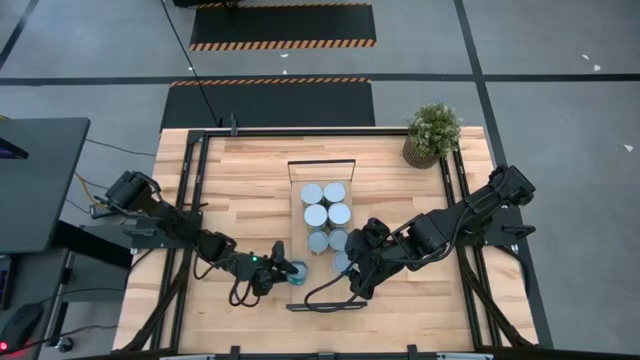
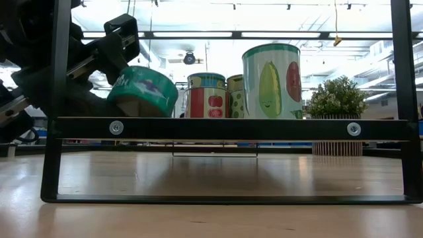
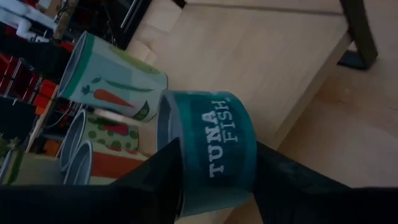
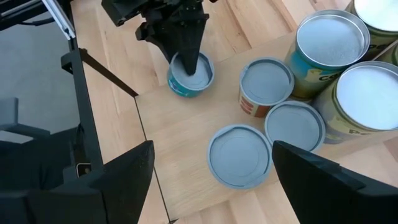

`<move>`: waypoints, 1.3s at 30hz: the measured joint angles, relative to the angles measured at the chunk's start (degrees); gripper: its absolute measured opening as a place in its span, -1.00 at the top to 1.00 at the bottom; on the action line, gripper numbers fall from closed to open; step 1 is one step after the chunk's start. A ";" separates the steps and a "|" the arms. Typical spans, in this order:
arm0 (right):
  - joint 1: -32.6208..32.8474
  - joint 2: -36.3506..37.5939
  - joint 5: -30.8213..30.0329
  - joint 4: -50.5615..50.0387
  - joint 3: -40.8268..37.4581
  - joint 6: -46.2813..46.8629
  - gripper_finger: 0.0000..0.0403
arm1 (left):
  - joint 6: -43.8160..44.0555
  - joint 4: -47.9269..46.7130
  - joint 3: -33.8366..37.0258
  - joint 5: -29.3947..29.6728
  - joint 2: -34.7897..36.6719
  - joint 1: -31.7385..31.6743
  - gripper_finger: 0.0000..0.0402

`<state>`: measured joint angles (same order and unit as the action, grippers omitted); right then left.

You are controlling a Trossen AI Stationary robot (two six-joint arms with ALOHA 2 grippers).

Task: Pick and place cans onto a shelf
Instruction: Put the canned tuna on the shelf

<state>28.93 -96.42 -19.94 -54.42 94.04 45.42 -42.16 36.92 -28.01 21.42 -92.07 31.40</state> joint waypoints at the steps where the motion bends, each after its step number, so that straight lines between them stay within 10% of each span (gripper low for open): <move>1: 0.00 0.00 0.00 0.01 0.00 -0.06 -0.65 | 0.12 -0.17 -0.06 0.82 -0.05 0.07 0.11; 23: 0.00 -0.02 0.02 0.28 -0.02 -0.52 -0.65 | -0.03 0.78 -0.50 -1.55 -0.07 -0.11 -0.55; 39: 0.00 -0.02 0.04 0.38 -0.02 -0.58 -0.65 | -0.94 1.27 -0.55 1.64 -0.03 1.35 -0.59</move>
<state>28.93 -96.44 -19.90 -54.04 94.02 44.84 -43.10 38.19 -28.56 23.05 -92.09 32.75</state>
